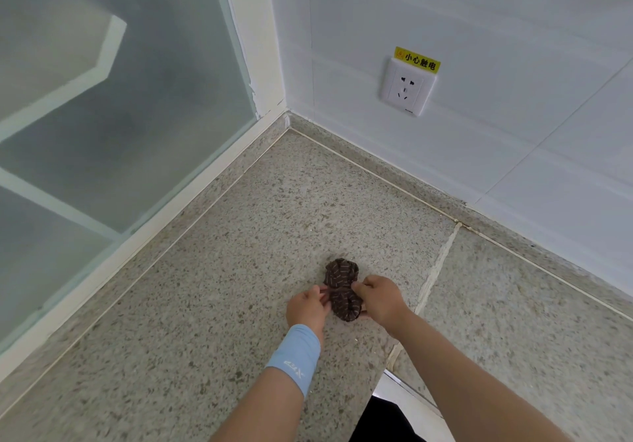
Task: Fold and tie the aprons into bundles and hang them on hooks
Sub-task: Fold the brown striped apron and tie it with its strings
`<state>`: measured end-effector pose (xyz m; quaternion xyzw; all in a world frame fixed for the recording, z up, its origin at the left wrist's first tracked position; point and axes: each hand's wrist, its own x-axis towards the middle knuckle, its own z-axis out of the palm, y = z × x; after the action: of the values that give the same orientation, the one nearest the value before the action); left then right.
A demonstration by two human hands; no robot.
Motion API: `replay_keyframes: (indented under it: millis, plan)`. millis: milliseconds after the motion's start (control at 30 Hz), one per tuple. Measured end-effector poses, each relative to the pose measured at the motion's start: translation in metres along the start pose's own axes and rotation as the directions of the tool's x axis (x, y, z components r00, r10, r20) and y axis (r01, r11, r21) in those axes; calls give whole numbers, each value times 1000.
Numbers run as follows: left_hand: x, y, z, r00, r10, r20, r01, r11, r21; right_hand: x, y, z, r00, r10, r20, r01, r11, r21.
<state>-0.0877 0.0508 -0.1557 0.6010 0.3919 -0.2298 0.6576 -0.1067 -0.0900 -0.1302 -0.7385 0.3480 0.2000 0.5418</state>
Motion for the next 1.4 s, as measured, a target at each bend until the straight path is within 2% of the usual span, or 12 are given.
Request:
replay_keyframes:
  millis: [200,367,533,667,767,867,933,1000,1067,1100,1233,1400]
  plan:
    - [17,1,8,994,95,-60,-67,927,369,2,-4,-1,998,57,7,-58,996,73]
    - [48,-22,3,1000,26,2,-26,975,222,9,-3,1,988,150,-21,-144,973,180]
    - [31,-10,7,1000,12,-1,-11,977,215,12,-4,1,980,200,-22,-188,949,252]
    - [3,8,-1,979,107,172,-145,963,226,2,-4,-14,983,160,86,-179,938,296]
    - [-17,20,-6,899,162,408,-299,905,301,-12,-5,-22,988,99,116,-137,909,393]
    - [-35,26,-4,842,135,522,-316,908,275,-30,-15,-29,986,38,164,-106,899,426]
    - [-50,35,-2,826,148,543,-303,930,207,-42,-25,-37,988,15,151,-66,941,332]
    - [-64,48,-2,804,190,564,-359,910,205,-54,-36,-50,998,-18,68,15,999,45]
    - [-83,62,-2,774,229,591,-439,866,240,-68,-42,-68,990,-106,-94,78,963,-259]
    - [-90,68,-2,762,226,606,-456,852,256,-76,-44,-76,969,-183,-167,122,939,-321]
    - [-132,84,6,694,247,676,-544,796,267,-124,-61,-111,798,-562,-217,476,809,-346]
    - [-191,88,27,549,289,784,-682,697,220,-192,-72,-149,794,-582,-177,531,805,-264]
